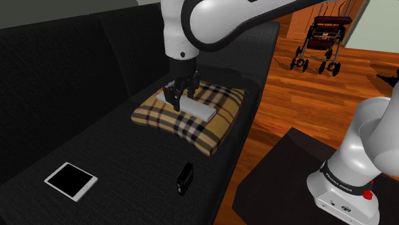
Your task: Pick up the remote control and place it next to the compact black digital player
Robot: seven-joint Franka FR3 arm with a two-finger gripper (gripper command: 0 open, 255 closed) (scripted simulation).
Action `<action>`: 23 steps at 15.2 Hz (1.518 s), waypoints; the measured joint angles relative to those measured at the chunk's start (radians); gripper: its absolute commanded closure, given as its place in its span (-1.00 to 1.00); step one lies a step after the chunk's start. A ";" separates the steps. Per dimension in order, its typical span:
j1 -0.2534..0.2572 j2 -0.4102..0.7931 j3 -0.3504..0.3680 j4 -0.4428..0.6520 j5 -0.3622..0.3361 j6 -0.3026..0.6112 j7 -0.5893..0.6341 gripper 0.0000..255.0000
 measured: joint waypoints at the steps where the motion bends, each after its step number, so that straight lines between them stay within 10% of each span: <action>1: 0.011 0.015 0.012 0.018 -0.006 -0.002 0.024 1.00; 13: 0.175 0.242 0.131 0.283 -0.110 -0.056 0.330 1.00; 23: 0.187 0.280 0.131 0.206 -0.130 0.055 0.359 1.00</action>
